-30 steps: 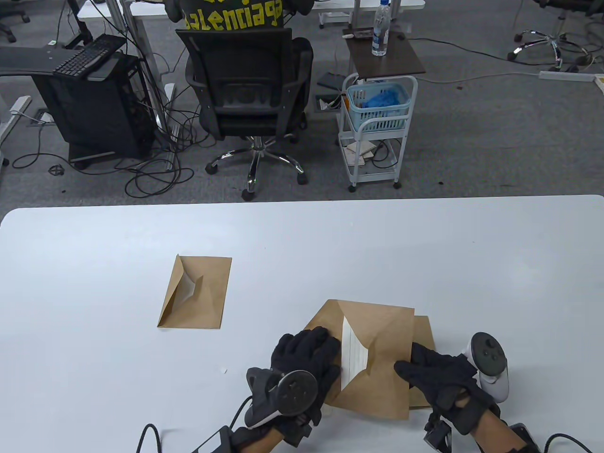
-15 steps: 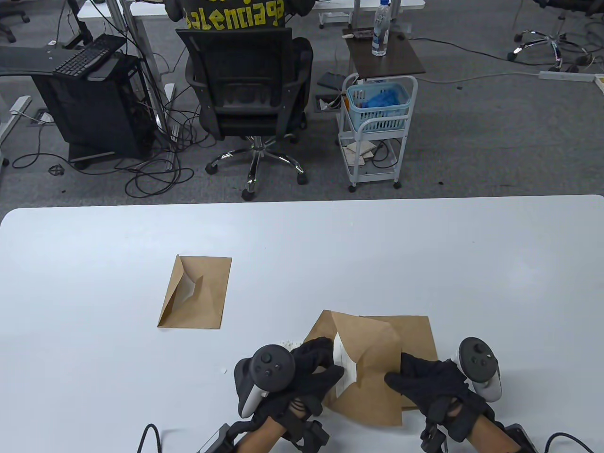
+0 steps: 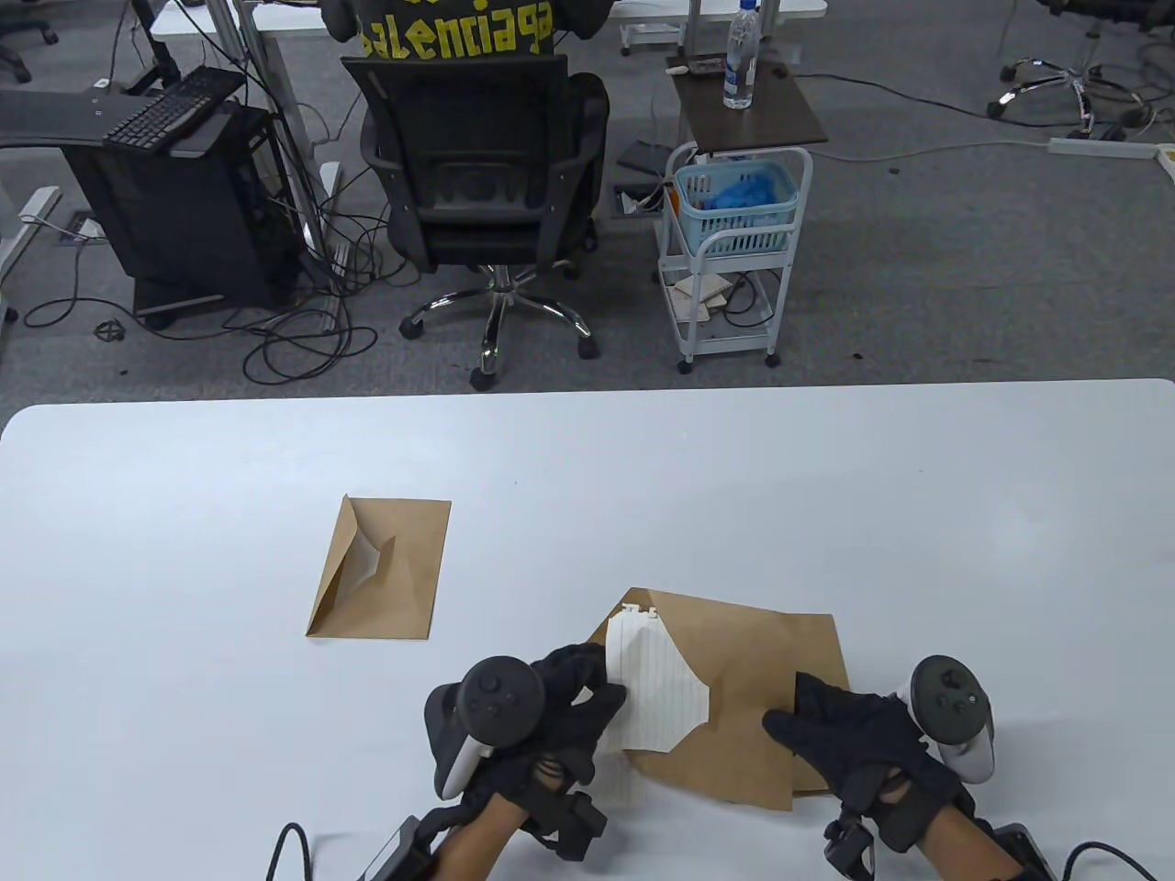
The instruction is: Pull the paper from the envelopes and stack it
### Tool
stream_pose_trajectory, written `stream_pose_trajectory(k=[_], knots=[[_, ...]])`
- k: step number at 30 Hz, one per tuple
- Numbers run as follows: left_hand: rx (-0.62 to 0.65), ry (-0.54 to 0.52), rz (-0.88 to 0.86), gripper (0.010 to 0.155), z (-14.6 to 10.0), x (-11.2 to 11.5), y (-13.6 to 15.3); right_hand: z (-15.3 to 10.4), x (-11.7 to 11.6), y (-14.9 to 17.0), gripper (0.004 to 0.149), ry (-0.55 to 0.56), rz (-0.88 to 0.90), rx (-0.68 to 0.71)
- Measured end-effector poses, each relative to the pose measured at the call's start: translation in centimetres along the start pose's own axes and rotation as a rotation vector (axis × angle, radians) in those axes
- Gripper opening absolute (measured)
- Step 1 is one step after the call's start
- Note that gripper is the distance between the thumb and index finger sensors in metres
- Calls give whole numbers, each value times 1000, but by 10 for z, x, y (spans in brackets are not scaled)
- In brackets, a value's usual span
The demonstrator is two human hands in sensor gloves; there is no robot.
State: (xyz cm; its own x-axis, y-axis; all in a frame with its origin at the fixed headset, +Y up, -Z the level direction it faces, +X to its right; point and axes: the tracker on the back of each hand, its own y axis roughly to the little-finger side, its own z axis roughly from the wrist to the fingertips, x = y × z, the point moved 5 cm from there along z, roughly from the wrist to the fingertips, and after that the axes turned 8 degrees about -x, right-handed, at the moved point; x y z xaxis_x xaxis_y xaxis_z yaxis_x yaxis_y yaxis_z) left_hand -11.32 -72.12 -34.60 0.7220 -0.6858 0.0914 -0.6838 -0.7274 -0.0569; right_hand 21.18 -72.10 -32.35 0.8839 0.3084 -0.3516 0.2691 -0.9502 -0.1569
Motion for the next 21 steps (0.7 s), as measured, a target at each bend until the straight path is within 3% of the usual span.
stream_pose_trajectory(k=[11, 19, 21], knots=[[-101, -96, 48, 38, 11, -42, 32, -7, 49, 6, 46, 157, 51, -14], [-149, 38, 153, 45, 18, -26, 42, -15, 77, 12, 47, 260, 94, -33], [-134, 62, 210, 56, 17, -19, 36, -16, 80, 12, 47, 274, 98, -36]])
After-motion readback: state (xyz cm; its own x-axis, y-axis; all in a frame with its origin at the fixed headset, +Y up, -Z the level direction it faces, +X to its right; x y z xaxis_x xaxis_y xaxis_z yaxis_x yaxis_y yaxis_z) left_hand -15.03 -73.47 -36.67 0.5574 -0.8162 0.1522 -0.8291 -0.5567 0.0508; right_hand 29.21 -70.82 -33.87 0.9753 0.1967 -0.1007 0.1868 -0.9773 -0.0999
